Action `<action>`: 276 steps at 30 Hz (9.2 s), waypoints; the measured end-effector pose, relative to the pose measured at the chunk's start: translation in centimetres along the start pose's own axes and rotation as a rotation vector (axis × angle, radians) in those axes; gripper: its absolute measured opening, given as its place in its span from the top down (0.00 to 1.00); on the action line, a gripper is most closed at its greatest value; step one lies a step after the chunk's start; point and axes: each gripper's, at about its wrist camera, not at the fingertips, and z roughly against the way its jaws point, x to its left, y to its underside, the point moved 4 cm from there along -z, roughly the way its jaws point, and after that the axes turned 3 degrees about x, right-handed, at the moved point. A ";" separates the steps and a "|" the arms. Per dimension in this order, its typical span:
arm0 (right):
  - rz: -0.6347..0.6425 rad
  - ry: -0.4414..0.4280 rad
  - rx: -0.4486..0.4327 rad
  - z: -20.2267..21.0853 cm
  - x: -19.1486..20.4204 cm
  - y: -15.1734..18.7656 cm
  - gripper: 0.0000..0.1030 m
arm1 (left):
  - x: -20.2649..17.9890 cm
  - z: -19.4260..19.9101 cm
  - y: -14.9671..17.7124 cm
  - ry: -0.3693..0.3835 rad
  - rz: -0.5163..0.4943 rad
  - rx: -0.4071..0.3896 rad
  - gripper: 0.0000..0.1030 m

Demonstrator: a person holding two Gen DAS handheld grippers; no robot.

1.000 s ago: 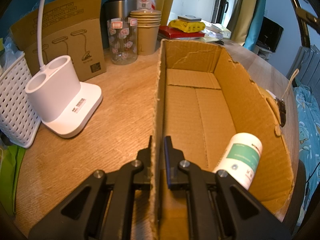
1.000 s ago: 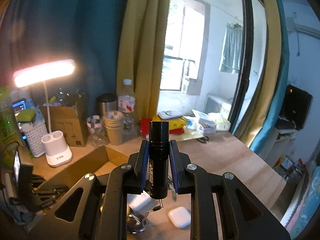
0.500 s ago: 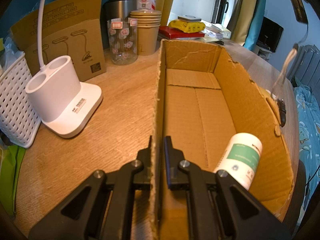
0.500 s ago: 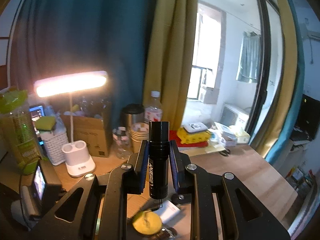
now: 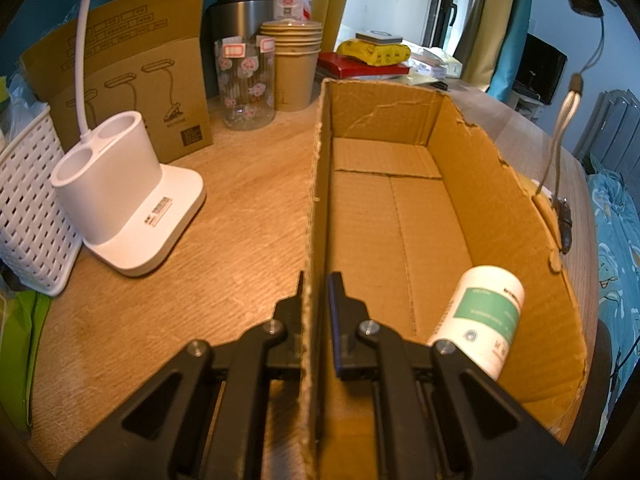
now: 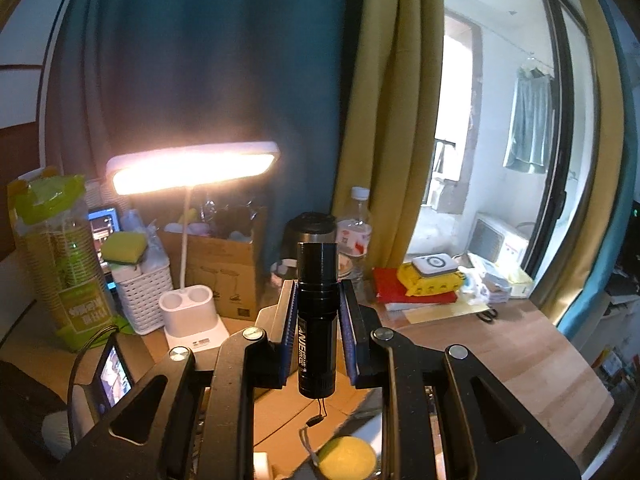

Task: Organize rigid objects
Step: 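Lift the black flashlight with the right gripper toward the box, then lower the flashlight into the box and open the right gripper, then move the right gripper out of the box to the brown leather watch, then grasp the brown leather watch by its strap with the right gripper, then lift the watch with the right gripper and carry it over the box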

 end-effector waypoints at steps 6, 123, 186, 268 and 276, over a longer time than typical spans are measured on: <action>0.006 -0.025 -0.007 -0.5 1.2 -0.7 0.79 | 0.0 0.0 0.0 -0.001 0.000 -0.001 0.92; -0.114 -0.083 0.244 -3.9 -0.9 10.0 0.36 | 0.3 -0.2 -0.3 0.004 0.002 -0.013 0.91; -0.219 0.104 0.453 -3.8 -8.0 21.0 0.33 | 0.2 0.0 -0.1 -0.001 -0.001 -0.018 0.91; -0.150 0.090 0.278 -2.4 -5.3 12.2 0.56 | 0.2 0.0 0.0 -0.004 -0.002 -0.022 0.91; -0.097 0.041 0.267 -3.2 -2.6 11.0 0.56 | 0.1 0.0 0.0 -0.004 -0.002 -0.022 0.91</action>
